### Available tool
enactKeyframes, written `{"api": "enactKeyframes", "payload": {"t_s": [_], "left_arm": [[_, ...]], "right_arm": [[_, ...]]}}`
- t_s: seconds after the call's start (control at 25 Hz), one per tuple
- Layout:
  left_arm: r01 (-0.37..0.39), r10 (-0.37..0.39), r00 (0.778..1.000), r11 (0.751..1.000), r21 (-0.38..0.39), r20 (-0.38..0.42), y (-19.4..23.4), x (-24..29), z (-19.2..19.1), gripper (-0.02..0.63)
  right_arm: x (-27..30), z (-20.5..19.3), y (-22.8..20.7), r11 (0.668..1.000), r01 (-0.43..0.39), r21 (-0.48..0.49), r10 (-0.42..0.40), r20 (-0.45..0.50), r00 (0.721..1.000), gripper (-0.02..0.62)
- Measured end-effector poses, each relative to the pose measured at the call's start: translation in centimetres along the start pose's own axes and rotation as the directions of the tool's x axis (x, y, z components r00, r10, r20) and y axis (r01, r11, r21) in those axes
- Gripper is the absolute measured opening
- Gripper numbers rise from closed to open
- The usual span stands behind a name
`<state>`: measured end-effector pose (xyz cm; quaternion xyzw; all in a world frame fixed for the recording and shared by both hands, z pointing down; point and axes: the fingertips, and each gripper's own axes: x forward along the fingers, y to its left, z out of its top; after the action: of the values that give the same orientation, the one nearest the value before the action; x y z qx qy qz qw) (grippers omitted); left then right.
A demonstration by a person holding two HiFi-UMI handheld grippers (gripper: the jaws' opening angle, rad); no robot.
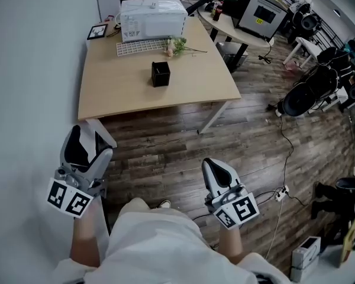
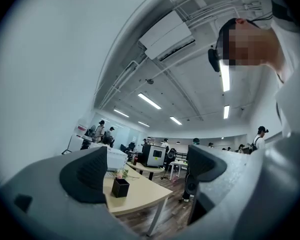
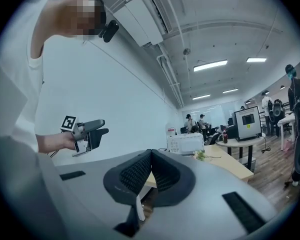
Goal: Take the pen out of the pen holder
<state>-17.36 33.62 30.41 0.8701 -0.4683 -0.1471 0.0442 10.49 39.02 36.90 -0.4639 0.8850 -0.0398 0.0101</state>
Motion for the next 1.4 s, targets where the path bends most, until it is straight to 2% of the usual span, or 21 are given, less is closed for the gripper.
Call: {"api": "enactKeyframes", "payload": {"t_s": [0.24, 0.4, 0.6, 0.96, 1.24, 1.4], "left_arm": [[-0.004, 0.007, 0.998, 0.999, 0.045, -0.055, -0.9, 0.7, -1.5, 0.515], [-0.008, 0.013, 0.998, 0.998, 0.064, -0.063, -0.3, 1.6, -1.4, 0.515], [0.016, -0.015, 0.997, 1.000, 0.022, -0.075, 1.6, 5.1, -4.2, 0.515], [0.067, -0.070, 0.995, 0.997, -0.044, -0.078, 9.2, 16.2, -7.7, 0.515], [0.105, -0.113, 0.988, 0.991, -0.081, -0.104, 17.4, 25.3, -8.1, 0.515], [0.146, -0.159, 0.979, 0.983, -0.110, -0.129, 20.2, 29.3, -8.2, 0.515]], "right_arm": [[-0.3, -1.6, -1.5, 0.999, -0.012, 0.052, 0.012, -0.001, 1.000, 0.000], [1.2, -0.7, -2.2, 0.998, -0.029, 0.055, 0.029, 0.009, 1.000, 0.000], [4.7, -0.8, -2.6, 0.999, -0.045, 0.026, 0.045, -0.007, 0.999, 0.000], [14.4, -1.1, -9.2, 0.999, 0.029, 0.012, -0.028, -0.083, 0.996, 0.000], [27.4, 4.3, -13.2, 0.999, 0.045, -0.014, -0.045, -0.004, 0.999, 0.000], [31.6, 5.7, -14.7, 0.997, 0.071, -0.017, -0.071, -0.005, 0.997, 0.000]]}}
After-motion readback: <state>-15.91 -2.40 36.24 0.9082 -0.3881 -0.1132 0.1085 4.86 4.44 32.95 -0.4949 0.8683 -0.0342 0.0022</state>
